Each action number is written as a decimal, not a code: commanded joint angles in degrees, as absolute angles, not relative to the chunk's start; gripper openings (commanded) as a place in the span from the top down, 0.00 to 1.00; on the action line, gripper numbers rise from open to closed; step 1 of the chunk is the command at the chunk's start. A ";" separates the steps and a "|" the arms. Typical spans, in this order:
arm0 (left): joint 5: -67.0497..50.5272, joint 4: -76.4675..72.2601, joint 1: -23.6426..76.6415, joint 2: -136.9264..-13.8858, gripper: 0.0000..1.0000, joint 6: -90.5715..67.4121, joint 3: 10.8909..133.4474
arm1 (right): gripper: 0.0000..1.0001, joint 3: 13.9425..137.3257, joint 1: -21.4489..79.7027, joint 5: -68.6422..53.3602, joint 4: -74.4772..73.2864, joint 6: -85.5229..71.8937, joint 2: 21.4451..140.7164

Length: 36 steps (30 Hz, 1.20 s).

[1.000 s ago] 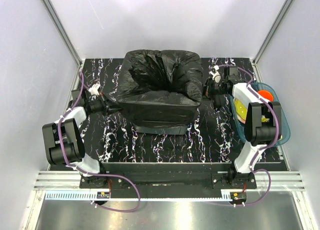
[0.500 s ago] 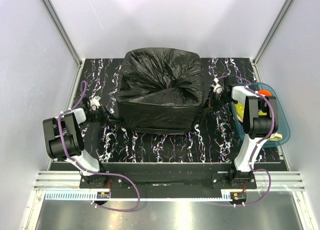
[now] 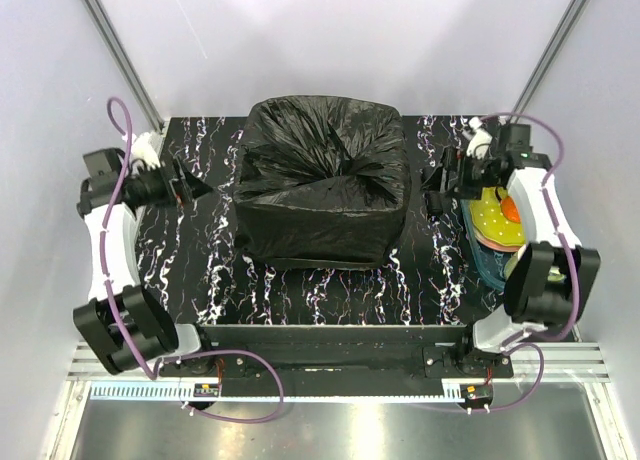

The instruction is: Put the trash bags into the trash bin

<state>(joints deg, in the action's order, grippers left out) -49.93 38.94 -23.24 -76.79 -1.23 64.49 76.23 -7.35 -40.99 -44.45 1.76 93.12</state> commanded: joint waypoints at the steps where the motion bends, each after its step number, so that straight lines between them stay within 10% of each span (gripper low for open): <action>1: -48.78 48.32 -23.64 -72.17 0.01 15.98 74.95 | 0.00 80.94 -7.47 -39.55 -48.78 11.85 82.72; 9: -55.28 48.68 -23.47 -72.51 0.01 25.40 84.54 | 0.00 83.58 -7.47 -50.59 -43.63 26.75 73.74; 15: -71.53 88.47 -22.77 -82.61 0.01 84.78 93.69 | 0.00 89.11 -6.95 -61.51 -66.77 60.87 78.47; 30: -78.04 88.51 -8.09 -94.39 0.10 93.16 99.76 | 0.02 90.44 2.90 -64.86 -64.78 74.36 84.37; 36: -77.96 88.68 -3.34 -94.57 0.23 94.22 96.77 | 0.33 89.65 3.60 -66.71 -64.17 77.44 85.25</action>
